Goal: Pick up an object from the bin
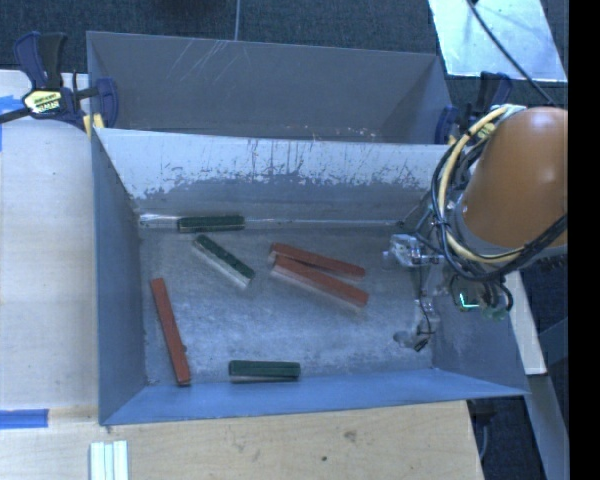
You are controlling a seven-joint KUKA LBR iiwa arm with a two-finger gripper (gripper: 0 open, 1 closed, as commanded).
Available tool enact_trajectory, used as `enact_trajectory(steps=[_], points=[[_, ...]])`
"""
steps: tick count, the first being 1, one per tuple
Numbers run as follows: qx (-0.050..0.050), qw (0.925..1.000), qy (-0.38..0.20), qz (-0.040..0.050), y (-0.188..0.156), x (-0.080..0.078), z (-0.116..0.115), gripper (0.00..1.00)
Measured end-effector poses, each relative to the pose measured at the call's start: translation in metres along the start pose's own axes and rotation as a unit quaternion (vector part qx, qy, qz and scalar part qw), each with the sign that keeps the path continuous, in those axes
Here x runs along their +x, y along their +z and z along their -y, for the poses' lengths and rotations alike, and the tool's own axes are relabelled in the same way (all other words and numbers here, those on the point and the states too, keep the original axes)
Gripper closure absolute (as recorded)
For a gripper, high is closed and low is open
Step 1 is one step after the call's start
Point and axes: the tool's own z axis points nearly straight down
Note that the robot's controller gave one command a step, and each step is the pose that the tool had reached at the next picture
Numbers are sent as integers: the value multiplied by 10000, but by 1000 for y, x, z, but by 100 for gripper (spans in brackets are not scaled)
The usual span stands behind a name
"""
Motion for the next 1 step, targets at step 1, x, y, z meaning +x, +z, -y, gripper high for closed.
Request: enact_trajectory(steps=[1], points=[[-4, 9979, 653, 28, 153, -83, -16, 0]])
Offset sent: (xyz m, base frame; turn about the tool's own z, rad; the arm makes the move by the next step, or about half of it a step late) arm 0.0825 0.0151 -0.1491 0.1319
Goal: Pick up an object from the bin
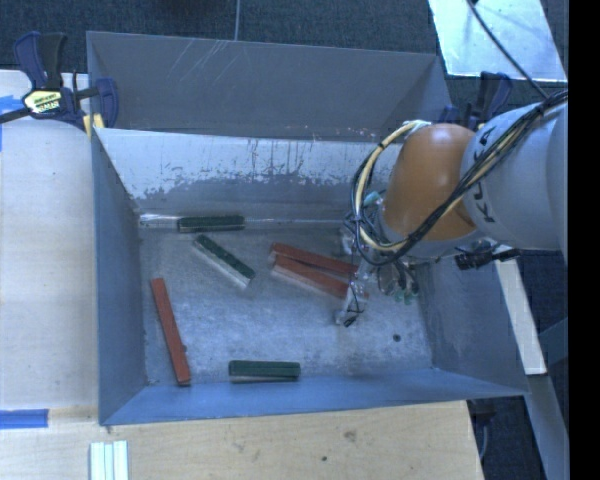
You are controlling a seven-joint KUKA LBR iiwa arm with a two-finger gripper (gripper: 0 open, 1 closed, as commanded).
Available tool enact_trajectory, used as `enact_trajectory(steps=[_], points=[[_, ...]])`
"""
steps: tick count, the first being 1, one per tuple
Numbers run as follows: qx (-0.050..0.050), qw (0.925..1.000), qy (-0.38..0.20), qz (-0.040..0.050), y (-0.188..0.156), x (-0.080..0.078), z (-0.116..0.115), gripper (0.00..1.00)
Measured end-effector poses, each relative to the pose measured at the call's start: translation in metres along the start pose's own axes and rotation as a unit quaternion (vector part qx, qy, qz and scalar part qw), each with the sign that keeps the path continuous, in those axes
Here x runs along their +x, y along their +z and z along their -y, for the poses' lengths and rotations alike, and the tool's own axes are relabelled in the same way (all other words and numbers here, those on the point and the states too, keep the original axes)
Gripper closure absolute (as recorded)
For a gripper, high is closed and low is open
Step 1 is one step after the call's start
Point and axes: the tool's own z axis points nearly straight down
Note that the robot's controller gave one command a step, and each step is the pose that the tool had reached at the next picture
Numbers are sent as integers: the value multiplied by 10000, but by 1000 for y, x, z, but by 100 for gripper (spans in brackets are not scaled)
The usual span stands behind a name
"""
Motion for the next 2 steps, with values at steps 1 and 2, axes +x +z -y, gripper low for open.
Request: enact_trajectory(steps=[1, 2], points=[[-6, 9999, 148, 34, -36, 13, -19, 0], [-1, 9976, 693, 46, -36, 9, -8, 0]])
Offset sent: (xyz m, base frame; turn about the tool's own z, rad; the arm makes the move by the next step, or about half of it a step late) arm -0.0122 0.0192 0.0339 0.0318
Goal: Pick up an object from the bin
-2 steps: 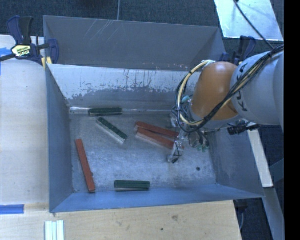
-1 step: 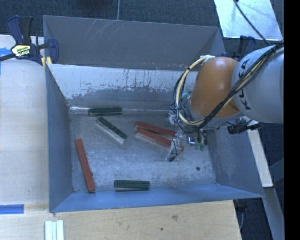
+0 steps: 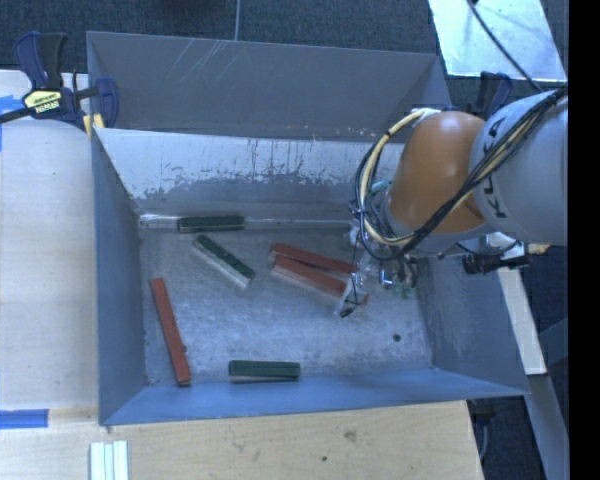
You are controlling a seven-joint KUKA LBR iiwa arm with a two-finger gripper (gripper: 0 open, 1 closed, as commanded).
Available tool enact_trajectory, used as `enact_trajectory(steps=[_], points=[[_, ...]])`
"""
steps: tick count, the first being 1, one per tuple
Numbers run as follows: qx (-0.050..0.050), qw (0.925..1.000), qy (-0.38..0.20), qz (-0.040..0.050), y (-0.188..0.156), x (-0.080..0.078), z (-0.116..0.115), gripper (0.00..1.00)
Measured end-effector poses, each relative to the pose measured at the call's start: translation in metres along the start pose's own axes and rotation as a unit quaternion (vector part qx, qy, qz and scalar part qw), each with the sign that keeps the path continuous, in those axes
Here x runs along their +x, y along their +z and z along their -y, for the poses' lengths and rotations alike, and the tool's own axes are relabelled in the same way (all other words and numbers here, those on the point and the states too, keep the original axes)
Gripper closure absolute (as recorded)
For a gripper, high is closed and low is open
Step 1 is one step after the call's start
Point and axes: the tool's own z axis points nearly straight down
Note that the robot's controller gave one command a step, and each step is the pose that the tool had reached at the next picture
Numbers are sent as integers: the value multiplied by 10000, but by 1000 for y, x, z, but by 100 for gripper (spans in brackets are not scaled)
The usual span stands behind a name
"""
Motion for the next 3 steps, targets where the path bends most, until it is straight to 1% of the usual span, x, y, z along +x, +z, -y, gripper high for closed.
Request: enact_trajectory(steps=[1, 2, 3], points=[[11, 9999, 146, -57, 34, 8, -5, 0], [11, 9999, 137, -49, 33, 8, -4, 0], [6, 9999, 129, -33, 32, 7, -5, 100]])
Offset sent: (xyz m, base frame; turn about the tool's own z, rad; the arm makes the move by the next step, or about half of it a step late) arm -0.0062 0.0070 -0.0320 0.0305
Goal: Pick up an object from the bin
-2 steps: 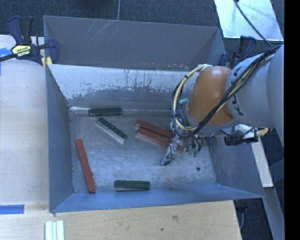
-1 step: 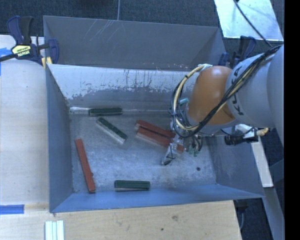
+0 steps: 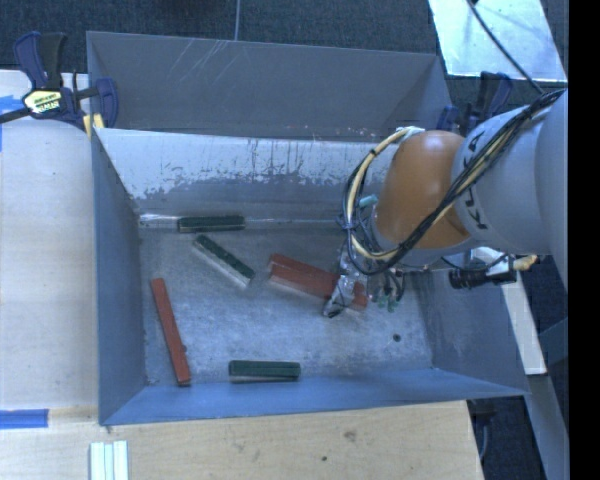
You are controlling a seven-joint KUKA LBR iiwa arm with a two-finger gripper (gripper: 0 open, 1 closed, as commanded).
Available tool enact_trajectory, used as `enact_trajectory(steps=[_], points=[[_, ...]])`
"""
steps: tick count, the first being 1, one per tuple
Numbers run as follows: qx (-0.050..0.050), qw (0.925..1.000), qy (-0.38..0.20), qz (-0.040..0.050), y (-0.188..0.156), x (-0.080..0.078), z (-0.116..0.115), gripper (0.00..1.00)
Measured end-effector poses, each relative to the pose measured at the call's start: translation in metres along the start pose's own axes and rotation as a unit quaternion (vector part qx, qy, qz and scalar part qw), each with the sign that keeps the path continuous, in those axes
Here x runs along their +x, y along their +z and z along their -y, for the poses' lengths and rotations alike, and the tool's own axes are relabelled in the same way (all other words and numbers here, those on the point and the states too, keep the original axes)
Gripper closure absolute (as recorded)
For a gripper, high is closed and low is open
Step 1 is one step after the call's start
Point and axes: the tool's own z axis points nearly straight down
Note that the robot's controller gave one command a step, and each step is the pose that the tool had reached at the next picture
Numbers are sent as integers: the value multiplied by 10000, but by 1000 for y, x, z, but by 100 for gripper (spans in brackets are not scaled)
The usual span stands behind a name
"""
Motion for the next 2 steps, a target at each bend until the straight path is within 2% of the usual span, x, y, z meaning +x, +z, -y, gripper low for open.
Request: enact_trajectory(steps=[2], points=[[-7, 10000, -33, 17, -80, -4, 0, 100]])
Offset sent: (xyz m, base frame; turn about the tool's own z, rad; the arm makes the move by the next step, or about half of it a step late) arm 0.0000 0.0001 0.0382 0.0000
